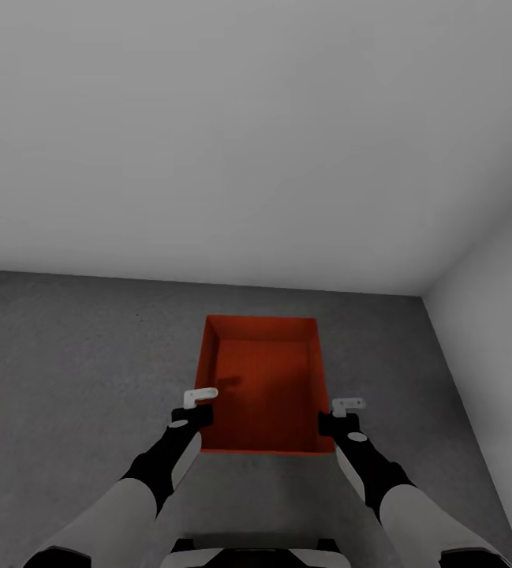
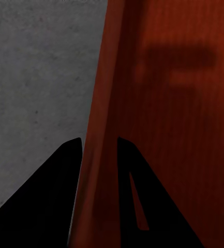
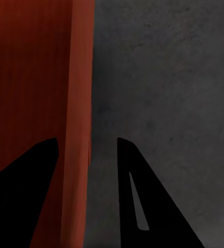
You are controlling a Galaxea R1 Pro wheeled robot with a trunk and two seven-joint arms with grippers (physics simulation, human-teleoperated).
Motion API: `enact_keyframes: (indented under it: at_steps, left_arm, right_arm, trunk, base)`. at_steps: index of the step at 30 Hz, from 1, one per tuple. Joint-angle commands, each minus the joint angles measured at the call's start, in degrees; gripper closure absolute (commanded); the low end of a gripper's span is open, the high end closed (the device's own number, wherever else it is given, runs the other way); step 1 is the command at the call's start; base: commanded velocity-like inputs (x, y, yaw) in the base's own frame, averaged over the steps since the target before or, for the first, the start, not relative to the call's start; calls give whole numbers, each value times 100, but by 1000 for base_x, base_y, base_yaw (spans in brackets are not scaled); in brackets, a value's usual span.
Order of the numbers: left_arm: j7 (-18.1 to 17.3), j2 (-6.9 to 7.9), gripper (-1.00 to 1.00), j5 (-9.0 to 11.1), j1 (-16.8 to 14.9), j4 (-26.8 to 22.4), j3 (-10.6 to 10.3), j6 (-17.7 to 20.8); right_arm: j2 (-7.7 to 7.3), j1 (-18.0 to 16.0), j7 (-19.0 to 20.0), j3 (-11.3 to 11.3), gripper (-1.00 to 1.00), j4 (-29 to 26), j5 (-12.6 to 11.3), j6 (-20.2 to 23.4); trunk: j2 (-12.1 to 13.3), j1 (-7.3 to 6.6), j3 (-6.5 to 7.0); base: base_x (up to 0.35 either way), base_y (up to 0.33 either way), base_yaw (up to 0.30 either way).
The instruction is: Move the two storage containers from the living room to the garage. In the garage, place one container on the floor and stack the other container on top of it (either order is fine).
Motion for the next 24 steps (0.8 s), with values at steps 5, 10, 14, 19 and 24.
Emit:
enact_keyframes:
  at_steps: [5, 10, 14, 19, 24]
  left_arm:
    - [230, 108, 100, -83, -3, -15, 287, -214]
    - [231, 105, 100, -83, -3, -8, 287, -214]
    - [234, 105, 100, -84, -3, -23, 287, -214]
    - [235, 105, 100, -85, -3, -26, 285, -214]
    - [235, 105, 100, -86, -3, -31, 287, -214]
  right_arm:
    - [-118, -2, -180, -419, 100, 7, 20, 12]
    - [-118, -2, -176, -419, 100, 7, 23, 12]
    - [-118, -2, -173, -419, 100, 7, 24, 12]
    - [-118, -2, -176, -419, 100, 7, 24, 12]
    - [-118, -2, -179, -421, 100, 7, 24, 12]
  trunk:
    - [-8, 2, -6]
    - [-8, 2, -6]
    - [-8, 2, -6]
    - [-8, 2, -6]
    - [-8, 2, -6]
  base:
    - [0, 0, 0]
    - [0, 0, 0]
    - [0, 0, 0]
    - [0, 0, 0]
    - [0, 0, 0]
